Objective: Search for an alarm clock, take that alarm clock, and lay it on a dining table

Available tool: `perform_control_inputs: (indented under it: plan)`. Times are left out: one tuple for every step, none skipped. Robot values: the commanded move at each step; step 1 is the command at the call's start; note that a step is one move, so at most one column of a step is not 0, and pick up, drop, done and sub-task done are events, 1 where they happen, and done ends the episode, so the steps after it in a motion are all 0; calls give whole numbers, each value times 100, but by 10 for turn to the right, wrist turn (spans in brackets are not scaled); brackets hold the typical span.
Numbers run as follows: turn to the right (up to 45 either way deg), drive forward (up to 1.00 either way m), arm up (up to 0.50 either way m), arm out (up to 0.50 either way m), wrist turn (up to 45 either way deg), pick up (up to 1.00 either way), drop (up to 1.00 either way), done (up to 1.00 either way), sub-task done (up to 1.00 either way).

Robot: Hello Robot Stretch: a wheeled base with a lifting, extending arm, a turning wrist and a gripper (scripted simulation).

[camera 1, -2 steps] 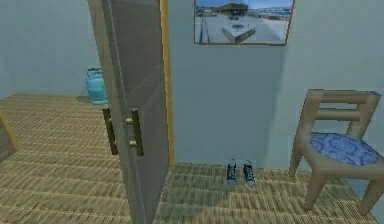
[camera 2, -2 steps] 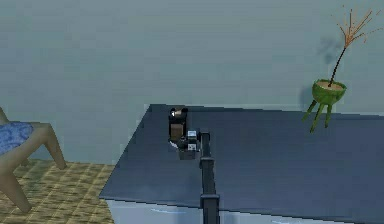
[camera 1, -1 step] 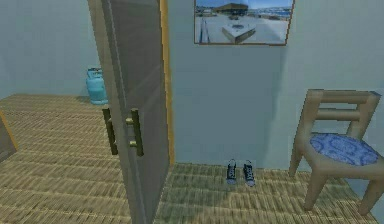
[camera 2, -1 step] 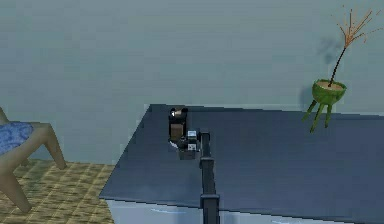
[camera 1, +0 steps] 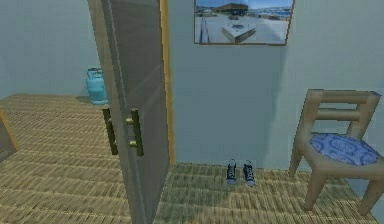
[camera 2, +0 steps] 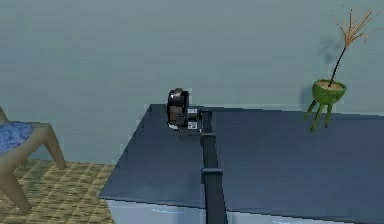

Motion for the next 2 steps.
perform_control_inputs:
  plan:
    - [0, 0, 24, 0, 0, 0, 0, 0, 0]
    - [0, 0, 0, 0, -450, 0, 0, 0, 0]
